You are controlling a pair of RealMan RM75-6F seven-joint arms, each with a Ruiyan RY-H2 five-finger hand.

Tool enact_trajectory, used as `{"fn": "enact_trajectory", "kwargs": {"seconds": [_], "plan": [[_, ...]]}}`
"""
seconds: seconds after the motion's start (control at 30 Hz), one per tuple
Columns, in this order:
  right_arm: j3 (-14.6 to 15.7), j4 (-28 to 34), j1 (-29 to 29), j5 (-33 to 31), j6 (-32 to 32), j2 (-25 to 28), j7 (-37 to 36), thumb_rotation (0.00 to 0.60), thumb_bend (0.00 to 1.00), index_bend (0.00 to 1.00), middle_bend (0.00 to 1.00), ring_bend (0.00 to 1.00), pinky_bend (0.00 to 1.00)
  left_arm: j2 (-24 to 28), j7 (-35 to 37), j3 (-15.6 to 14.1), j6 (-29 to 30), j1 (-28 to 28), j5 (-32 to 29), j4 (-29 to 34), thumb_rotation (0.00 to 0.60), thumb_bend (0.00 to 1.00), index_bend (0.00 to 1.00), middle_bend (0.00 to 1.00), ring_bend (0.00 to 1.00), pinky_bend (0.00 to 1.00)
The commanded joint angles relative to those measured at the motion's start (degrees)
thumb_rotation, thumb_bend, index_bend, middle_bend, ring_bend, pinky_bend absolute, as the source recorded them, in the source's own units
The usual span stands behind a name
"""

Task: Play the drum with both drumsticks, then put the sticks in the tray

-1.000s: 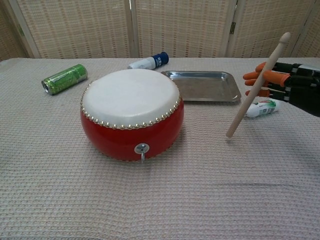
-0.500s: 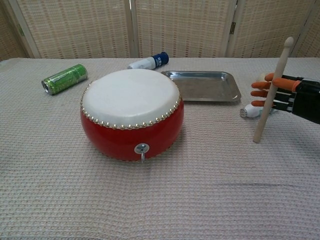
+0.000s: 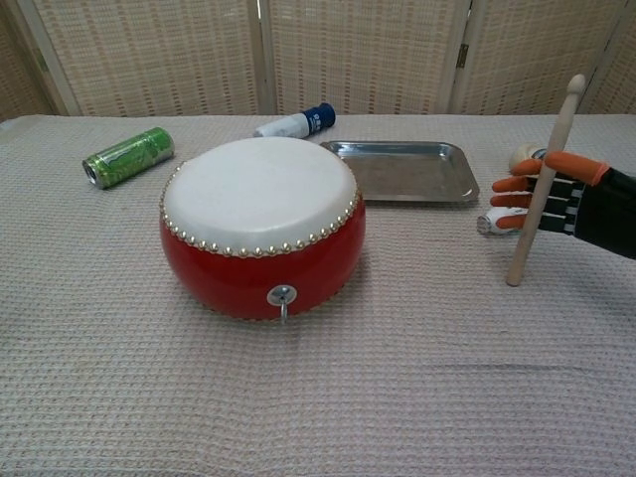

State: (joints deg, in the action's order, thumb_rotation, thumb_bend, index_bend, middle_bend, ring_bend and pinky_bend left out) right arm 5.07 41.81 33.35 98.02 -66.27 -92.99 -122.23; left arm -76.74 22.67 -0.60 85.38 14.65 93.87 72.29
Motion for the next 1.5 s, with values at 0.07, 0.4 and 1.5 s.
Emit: {"fn": "enact_trajectory", "kwargs": {"seconds": [0.07,0.4,1.5], "plan": [[0.95,-0.69,-0.33,0.04,-0.49,-0.39,0.34,0.457,0.2,0.52,0.42,0.33,0.39,0.11,-0.1,-0.04,0.12,-0.04,0.13,0.14,0.6,0.6,0.98,1.0,1.0,1.0],[1.58,-2.76,-1.04,-1.45,-0.19,-2.19,2.03,0.457,0.2,0.65,0.49,0.38,0.43,0.23,-0.42,-0.07,0.15,0.04,0.42,0.62,0.6,0.6,0.98,1.0,1.0,1.0],[-0.4,-4.44,0.93,-4.54,3.28,-9.92,16.87,0.6,0.24,1.0,1.0,0.93,0.82,-0.55,2.06,-0.5,-0.4,-0.25,0.13,-2.2,0.6,0.59,0.98,1.0,1.0,1.0]]}}
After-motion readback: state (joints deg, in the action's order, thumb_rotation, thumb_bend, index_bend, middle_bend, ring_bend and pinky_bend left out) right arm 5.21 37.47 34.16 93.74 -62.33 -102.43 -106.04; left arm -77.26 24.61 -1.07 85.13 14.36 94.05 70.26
